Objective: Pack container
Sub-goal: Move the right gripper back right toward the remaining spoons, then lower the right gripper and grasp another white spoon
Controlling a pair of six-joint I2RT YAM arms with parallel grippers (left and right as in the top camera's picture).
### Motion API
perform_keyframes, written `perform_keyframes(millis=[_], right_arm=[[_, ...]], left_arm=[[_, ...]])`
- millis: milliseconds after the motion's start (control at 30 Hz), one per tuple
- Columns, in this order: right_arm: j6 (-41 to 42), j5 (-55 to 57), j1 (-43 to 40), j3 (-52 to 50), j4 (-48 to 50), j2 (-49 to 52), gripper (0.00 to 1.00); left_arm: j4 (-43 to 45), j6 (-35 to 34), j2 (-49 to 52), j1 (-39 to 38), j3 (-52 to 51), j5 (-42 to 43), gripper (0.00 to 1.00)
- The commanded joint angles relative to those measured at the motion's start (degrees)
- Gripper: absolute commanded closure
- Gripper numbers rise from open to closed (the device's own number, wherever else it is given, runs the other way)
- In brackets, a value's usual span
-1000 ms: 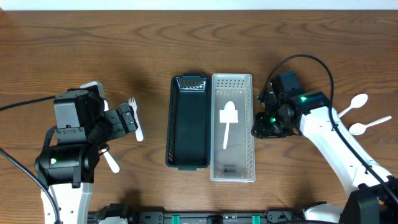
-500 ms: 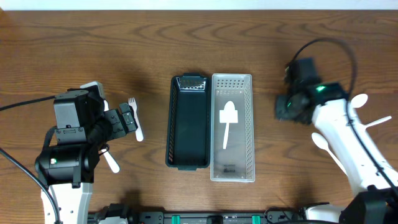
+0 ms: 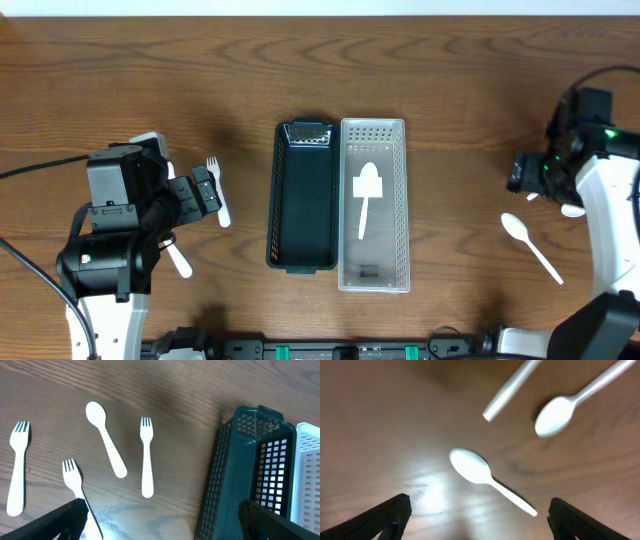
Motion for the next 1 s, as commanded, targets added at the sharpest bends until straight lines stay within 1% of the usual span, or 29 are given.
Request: perform_keyframes(millis=[0,67,200,367,600,633,733,967], right_arm=[[-6.49,-0.42,-2.95,-4.37,0.52,0.66,0.07],[-9.27,-0.90,-3.72,-8.15,2.93,0.66,0.07],[-16.04,-5.88,-3.78,-14.47,8.98,0.74,0.09],[-19.19,-7.54,-3.78,-20.11,16.11,1.05,0.11],[-21.70,-7.52,-4.59,-21.94,20.52,1.36,0.12],[-23.19,-7.52,-4.74,-21.99,20.79,1.46,0.16],[-24.83,-7.52,-5.29,-21.99,21.24,2.16,0.19],[-24.79,-7.30,-6.62,-22.01,21.46,7.17,0.20]], left_arm=[[-0.15,0.35,0.09,-0.02,0.98,0.11,0.02],[-0.13,0.35,0.20,-0.02,0.98,0.11,0.02],[-0.17,0.35,0.76,-0.02,0.98,0.11,0.02],[-0.17,0.35,1.31,-0.02,0.98,0.11,0.02],[-0.15,0.35,1.86,-0.02,0.98,0.09,0.02],[-0.17,0.35,1.95,-0.02,0.98,0.09,0.02],[-0.15,0.35,1.95,-0.02,0.98,0.09,0.02],[-0.17,0.33,1.92,-0.02,0.98,0.11,0.02]])
